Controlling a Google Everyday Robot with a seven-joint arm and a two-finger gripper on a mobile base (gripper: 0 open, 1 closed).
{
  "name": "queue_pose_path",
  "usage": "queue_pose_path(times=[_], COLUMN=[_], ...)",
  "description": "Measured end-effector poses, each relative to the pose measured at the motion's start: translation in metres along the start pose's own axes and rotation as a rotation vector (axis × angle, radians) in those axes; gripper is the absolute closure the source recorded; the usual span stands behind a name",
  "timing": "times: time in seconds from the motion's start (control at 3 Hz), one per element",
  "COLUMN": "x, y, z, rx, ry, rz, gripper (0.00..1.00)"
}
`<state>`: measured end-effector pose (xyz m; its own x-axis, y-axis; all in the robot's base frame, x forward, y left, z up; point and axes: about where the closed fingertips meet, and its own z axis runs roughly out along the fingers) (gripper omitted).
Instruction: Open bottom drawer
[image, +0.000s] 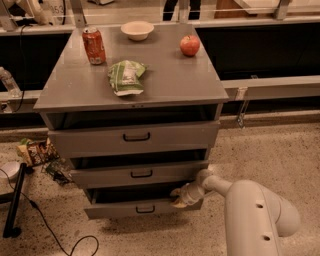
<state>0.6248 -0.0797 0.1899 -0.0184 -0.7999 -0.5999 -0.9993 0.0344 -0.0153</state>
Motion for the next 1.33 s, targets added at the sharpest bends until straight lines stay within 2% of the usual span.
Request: queue_pose_path(times=[0.67, 1.0, 1.33], x=[0.000, -0.001, -0.006], y=[0.000, 0.018, 0.072], z=[0.000, -0.008, -0.033], rx=[0.000, -0.031, -0.116], ry=[0.000, 0.010, 0.038], rz=[0.000, 0.018, 0.071], gripper=[0.41, 0.17, 0.00])
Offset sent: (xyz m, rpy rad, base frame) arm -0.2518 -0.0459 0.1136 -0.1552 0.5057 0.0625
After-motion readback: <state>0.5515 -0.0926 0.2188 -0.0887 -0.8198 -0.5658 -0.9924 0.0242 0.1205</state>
